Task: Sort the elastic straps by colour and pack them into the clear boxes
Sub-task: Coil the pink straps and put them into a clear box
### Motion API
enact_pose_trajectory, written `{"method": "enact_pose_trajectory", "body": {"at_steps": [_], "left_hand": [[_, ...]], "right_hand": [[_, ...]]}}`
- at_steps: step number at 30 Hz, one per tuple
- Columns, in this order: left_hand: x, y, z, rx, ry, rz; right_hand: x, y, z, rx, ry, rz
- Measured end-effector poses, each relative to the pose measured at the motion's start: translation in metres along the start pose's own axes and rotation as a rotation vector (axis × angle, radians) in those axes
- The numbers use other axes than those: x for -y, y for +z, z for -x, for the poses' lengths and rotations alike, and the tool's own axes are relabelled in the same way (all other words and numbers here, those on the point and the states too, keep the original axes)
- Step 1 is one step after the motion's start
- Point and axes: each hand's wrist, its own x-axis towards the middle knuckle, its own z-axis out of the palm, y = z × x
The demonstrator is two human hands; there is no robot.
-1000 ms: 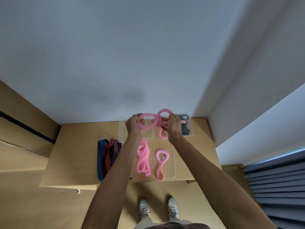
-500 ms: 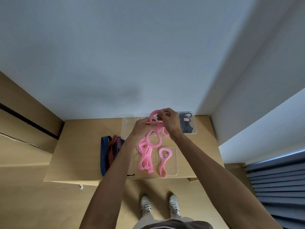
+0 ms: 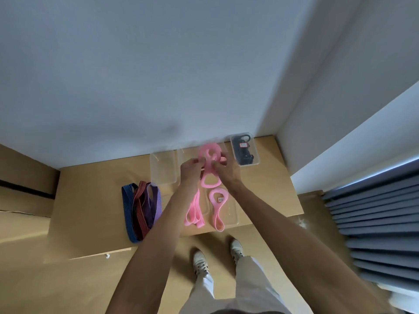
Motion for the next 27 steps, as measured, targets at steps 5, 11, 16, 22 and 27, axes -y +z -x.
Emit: {"method": "enact_pose_trajectory", "body": {"at_steps": [5,11,16,22,27], "left_hand": [[0.007,0.022,-0.019,0.064,0.02,-0.115],[0.01,0.051,-0.058,-0.022,0.091,-0.383],[0.018,0.074,-0.096,-0.067,0.166,-0.473],[0.028,0.081,-0.129,-0.064,0.149,-0.569],[0.04,0.085,-0.14,-0.019,0.33,-0.888]], "right_hand": [[-0.021,-0.013,-0.029,-0.061,0.09,-0.008],[-0.024,-0.007,-0.094,-0.104,0.17,0.127],[-0.043,0.001,-0.139,0.024,0.222,0.184],[-0.061,0.012,-0.174,0.075,0.212,0.266],[-0.074,0.026,-0.179,0.135,0.087,0.39]]}}
